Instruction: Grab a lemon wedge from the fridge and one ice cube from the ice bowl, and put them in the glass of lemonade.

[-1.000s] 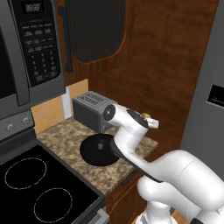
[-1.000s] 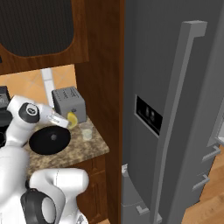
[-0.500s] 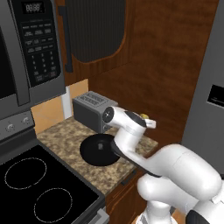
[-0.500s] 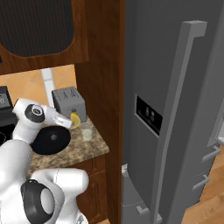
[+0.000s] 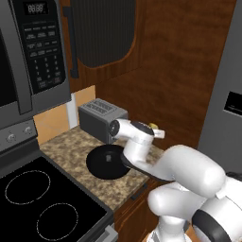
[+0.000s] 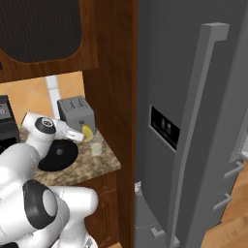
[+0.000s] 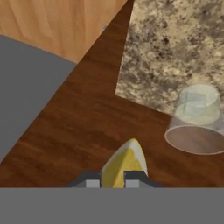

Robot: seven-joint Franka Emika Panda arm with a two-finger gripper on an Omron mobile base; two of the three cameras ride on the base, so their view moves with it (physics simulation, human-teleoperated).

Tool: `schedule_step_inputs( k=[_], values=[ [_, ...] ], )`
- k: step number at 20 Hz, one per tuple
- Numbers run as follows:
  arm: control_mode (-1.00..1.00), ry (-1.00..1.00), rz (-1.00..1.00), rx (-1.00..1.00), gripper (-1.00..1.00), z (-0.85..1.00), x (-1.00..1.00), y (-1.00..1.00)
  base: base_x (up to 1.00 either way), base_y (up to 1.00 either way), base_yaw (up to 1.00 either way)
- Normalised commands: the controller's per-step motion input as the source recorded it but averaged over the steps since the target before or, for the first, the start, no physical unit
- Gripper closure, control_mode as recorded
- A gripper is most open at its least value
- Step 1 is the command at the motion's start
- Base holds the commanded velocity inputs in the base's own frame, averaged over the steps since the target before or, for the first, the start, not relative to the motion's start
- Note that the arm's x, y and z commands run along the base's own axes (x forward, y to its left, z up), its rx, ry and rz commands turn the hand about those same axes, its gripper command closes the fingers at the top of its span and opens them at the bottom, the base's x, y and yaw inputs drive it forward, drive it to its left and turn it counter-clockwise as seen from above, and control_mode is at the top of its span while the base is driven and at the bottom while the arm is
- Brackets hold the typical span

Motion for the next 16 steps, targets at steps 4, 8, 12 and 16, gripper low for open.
schedule_step_inputs(
  k=[4, 8, 12, 16],
  values=[
    [-1.00, 0.00, 0.00, -0.06, 1.00, -0.18, 0.19, 0.03, 0.00, 0.00, 0.00],
    [-1.00, 0.00, 0.00, -0.06, 1.00, -0.14, 0.04, 0.12, 0.00, 0.00, 0.00],
    [-1.00, 0.00, 0.00, -0.05, 1.00, -0.08, 0.06, 0.09, 0.00, 0.00, 0.00],
    [-1.00, 0.00, 0.00, -0.04, 1.00, -0.11, 0.21, 0.00, 0.00, 0.00, 0.00]
  ],
)
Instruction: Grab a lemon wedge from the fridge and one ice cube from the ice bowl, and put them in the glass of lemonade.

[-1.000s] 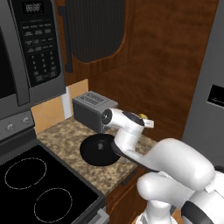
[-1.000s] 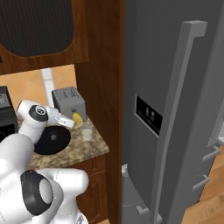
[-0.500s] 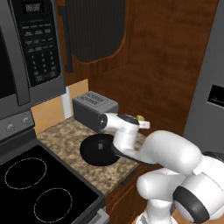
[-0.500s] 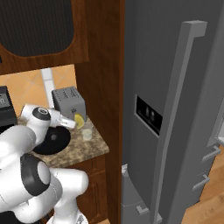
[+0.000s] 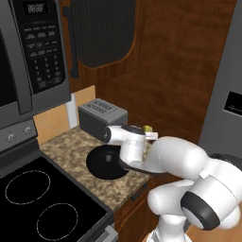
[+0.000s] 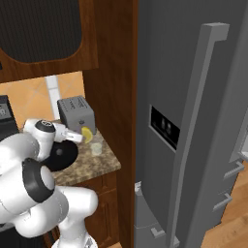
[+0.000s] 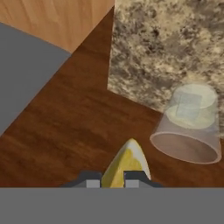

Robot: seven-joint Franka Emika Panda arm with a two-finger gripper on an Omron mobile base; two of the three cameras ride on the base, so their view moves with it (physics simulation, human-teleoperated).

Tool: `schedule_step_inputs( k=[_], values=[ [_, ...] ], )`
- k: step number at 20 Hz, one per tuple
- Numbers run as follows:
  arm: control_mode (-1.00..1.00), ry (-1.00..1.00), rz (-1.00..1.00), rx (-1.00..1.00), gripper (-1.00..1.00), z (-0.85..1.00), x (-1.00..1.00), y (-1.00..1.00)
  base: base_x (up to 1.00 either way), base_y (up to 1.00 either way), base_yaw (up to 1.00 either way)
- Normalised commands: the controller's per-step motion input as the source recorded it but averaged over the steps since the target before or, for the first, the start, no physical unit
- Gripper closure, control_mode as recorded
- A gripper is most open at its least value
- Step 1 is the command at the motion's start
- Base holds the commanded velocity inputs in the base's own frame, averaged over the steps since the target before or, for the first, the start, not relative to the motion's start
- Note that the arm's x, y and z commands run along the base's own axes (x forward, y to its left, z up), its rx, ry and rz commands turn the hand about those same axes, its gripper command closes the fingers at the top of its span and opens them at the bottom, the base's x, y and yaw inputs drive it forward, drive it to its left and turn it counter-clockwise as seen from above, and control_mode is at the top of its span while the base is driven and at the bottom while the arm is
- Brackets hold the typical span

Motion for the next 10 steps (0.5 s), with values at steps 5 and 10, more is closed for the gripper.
schedule_step_inputs(
  k=[5, 10],
  values=[
    [-1.00, 0.00, 0.00, -0.04, 1.00, -0.12, 0.32, 0.00, 0.00, 0.00, 0.00],
    [-1.00, 0.00, 0.00, -0.06, 1.00, -0.17, 0.35, 0.00, 0.00, 0.00, 0.00]
  ],
)
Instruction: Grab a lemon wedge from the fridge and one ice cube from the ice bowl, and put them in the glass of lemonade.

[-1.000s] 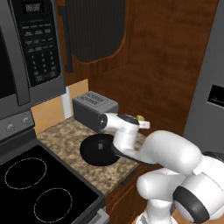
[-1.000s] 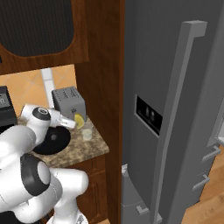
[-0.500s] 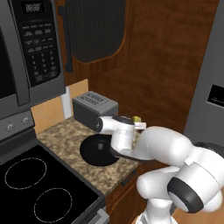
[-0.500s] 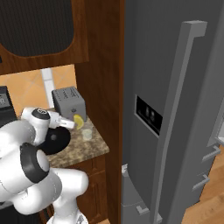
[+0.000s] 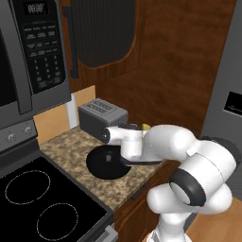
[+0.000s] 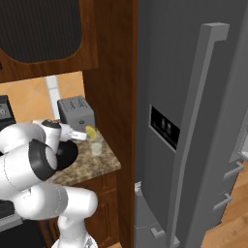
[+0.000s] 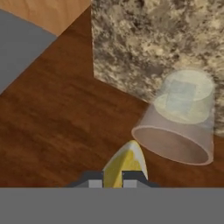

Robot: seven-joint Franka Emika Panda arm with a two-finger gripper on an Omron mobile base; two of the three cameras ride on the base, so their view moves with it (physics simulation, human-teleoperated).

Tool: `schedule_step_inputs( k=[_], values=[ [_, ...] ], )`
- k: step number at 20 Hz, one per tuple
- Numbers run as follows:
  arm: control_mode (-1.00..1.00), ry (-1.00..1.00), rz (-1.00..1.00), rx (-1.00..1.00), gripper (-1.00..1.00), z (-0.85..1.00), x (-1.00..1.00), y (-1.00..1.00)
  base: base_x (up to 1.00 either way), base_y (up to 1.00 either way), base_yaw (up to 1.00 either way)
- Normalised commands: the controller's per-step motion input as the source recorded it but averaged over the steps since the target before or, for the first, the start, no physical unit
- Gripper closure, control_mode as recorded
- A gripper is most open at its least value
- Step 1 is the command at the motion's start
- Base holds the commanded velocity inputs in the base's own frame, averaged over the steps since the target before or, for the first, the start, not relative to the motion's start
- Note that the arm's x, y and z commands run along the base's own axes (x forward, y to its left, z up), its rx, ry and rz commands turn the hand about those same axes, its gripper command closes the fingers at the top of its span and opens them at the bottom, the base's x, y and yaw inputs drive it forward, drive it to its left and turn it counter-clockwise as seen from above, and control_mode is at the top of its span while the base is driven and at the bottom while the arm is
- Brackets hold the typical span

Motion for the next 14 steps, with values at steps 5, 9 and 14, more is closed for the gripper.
schedule_step_inputs(
  k=[5, 9, 14],
  values=[
    [-1.00, 0.00, 0.00, -0.07, 1.00, -0.21, 0.32, 0.04, 0.00, 0.00, 0.00],
    [-1.00, 0.00, 0.00, -0.09, 1.00, -0.27, 0.23, 0.10, 0.00, 0.00, 0.00],
    [-1.00, 0.00, 0.00, -0.08, 1.00, -0.23, 0.21, 0.11, 0.00, 0.00, 0.00]
  ],
)
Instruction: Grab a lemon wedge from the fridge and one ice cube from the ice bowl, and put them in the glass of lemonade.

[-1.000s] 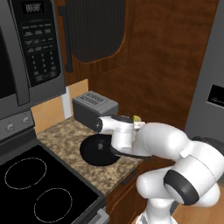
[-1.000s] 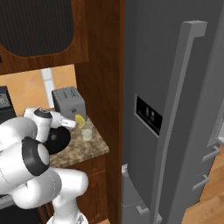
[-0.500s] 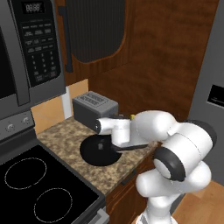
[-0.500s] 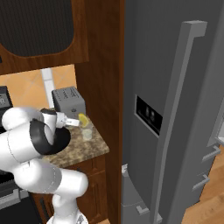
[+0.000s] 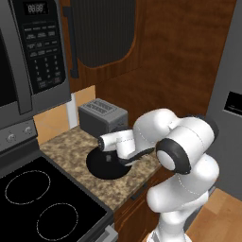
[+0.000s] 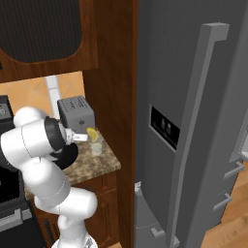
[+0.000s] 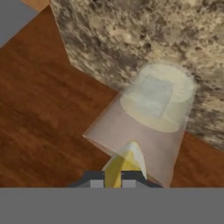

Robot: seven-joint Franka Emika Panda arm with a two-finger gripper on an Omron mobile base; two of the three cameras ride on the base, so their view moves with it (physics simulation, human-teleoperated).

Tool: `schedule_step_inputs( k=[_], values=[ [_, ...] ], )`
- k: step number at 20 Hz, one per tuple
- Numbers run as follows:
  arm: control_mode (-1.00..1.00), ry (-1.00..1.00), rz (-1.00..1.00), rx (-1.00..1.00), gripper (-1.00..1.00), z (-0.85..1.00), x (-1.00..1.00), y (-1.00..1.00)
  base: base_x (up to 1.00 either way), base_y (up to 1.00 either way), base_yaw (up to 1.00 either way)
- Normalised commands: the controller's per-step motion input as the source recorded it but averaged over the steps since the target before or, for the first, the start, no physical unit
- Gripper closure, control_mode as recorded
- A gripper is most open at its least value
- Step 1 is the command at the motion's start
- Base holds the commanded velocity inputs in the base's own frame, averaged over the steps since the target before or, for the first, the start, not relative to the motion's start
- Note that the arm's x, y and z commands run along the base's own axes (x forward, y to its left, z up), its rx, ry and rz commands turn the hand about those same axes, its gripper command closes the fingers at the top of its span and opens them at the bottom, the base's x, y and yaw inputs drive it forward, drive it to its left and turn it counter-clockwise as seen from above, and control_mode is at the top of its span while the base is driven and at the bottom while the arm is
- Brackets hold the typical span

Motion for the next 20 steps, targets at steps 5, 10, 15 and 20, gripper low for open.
schedule_step_inputs(
  k=[5, 10, 15, 20],
  values=[
    [-1.00, 0.00, 0.00, -0.05, 1.00, -0.10, 0.02, 0.00, 0.00, 0.00, 0.00],
    [-1.00, 0.00, 0.00, -0.02, 1.00, 0.00, 0.00, 0.00, 0.00, 0.00, 0.00],
    [-1.00, 0.00, 0.00, 0.00, 1.00, 0.00, 0.00, -0.01, 0.00, 0.00, 0.00],
    [-1.00, 0.00, -0.01, 0.00, 1.00, 0.00, 0.00, -0.16, 0.00, 0.00, 0.00]
  ],
)
